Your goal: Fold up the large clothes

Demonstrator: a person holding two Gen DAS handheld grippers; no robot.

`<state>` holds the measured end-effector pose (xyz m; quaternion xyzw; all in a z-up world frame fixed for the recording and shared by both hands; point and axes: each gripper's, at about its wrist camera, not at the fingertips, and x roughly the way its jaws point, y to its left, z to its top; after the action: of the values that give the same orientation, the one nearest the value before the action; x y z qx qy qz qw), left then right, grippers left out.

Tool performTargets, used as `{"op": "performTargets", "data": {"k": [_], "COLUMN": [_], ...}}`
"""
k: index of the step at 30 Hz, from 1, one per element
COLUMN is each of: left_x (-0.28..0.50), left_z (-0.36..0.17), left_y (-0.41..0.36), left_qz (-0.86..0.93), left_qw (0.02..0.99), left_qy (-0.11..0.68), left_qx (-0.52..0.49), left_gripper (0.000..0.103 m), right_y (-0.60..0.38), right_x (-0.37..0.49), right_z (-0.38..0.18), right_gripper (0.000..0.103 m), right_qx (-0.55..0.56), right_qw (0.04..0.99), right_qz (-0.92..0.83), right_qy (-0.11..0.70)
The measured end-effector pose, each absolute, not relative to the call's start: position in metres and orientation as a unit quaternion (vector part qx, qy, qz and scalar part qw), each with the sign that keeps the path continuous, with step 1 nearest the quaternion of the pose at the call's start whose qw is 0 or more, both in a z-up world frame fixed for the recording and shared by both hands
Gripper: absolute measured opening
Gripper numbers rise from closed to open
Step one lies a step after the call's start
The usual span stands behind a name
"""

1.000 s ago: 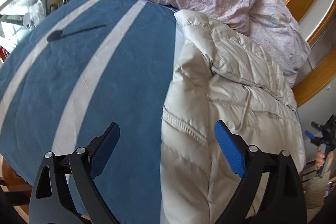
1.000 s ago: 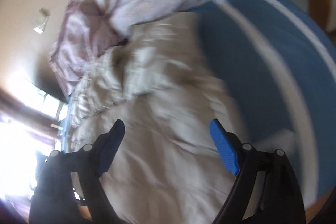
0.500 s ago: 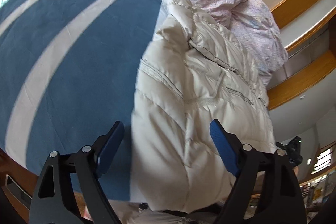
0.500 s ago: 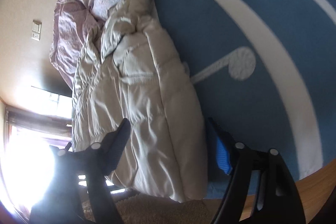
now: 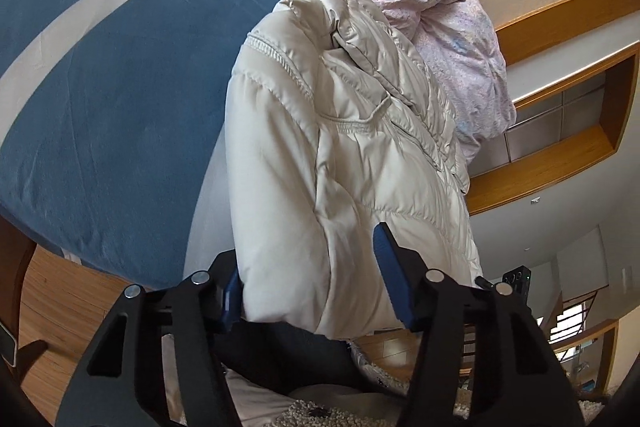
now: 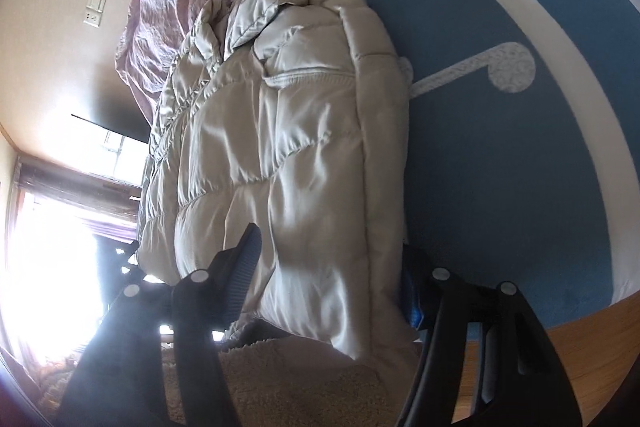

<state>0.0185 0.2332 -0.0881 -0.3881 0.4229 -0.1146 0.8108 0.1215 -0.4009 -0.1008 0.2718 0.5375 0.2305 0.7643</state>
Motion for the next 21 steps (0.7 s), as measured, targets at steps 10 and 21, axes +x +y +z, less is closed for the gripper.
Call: {"op": "performTargets", "data": {"k": [10, 21], "left_x": [0.023, 0.053], "left_z": [-0.060, 0.007], "left_y": [0.235, 0.246], "left_qz": [-0.085, -0.100], "left_qw": [0.836, 0.872], "left_qy": [0.406, 0.308], "left_qx": [-0.360, -0.367], "left_gripper": [0.012, 0.012], "right_y": [-0.380, -0.378], "right_x": [0.114, 0.133], "right_z": [-0.060, 0.014], "right_gripper": [0.013, 0.012], "right_qx": [0.266, 0.264], "right_qw": [0.815, 0.884], "right_qz": [0.223, 0.215], "right_qy": [0.465, 0.319]}}
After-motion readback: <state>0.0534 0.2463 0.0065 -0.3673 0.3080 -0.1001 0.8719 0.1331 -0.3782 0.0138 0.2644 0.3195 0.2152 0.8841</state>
